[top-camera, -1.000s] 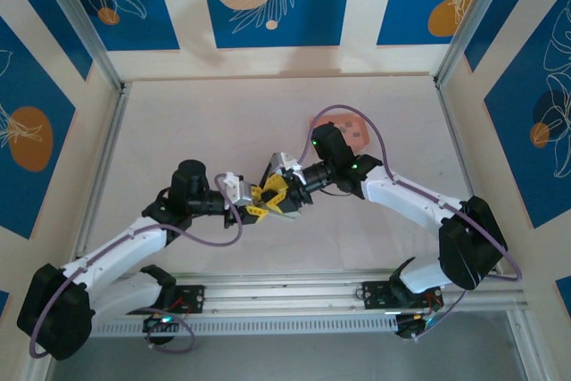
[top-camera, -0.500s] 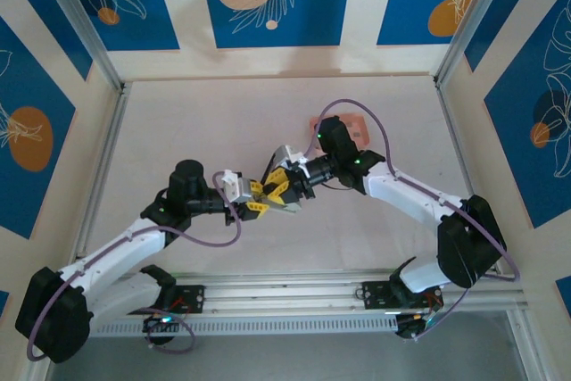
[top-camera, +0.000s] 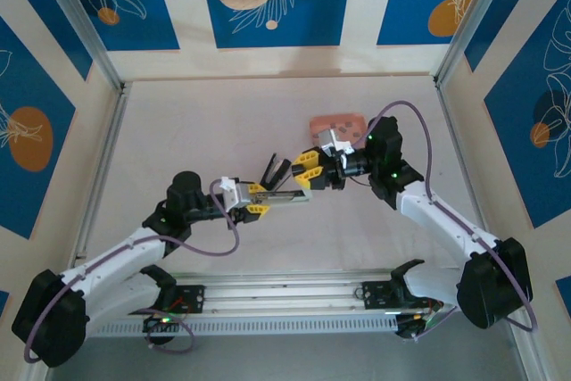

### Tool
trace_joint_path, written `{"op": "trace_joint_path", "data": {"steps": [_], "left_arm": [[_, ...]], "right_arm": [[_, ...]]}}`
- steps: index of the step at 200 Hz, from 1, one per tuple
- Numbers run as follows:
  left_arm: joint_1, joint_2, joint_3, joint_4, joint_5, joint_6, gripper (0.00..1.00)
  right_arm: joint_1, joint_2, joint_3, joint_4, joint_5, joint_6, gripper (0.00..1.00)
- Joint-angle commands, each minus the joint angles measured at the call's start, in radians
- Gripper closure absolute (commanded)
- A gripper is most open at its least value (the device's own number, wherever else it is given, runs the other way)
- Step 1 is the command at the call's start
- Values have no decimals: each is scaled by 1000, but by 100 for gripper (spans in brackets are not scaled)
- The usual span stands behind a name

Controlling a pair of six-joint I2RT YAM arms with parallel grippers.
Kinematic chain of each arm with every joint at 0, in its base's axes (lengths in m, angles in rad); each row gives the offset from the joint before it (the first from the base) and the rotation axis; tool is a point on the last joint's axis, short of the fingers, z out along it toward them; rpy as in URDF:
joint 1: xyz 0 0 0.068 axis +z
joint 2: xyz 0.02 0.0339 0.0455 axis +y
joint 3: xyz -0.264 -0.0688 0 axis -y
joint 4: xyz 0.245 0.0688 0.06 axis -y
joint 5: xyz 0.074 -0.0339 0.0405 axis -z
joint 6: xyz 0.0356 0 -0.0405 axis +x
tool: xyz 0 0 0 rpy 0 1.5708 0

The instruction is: Load the staples into the stapler

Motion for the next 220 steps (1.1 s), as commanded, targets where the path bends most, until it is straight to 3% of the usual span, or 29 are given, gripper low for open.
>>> {"op": "trace_joint_path", "data": {"steps": [1, 38, 57, 78, 135, 183, 220], "left_arm": [[1, 49, -48, -80, -150, 7, 73], [-4, 110, -53, -8, -180, -10, 68], [-10, 136, -49, 0, -182, -11, 61], [-15, 145, -55, 31, -175, -28, 49], [-18, 128, -56, 85, -163, -70, 39], [-18, -45, 35, -25, -157, -94, 33], [-21, -93, 163, -138, -76, -63, 33]], "right_arm": [[-39, -61, -9, 235, 171, 178, 100], [-36, -94, -55, 308, 258, 217, 100], [-37, -110, -66, 336, 270, 235, 100], [-37, -124, -59, 312, 255, 223, 100], [-18, -132, -55, 192, 243, 142, 100], [2, -120, -14, -56, 247, -16, 100], [67, -76, 41, -290, 276, -210, 100]]}}
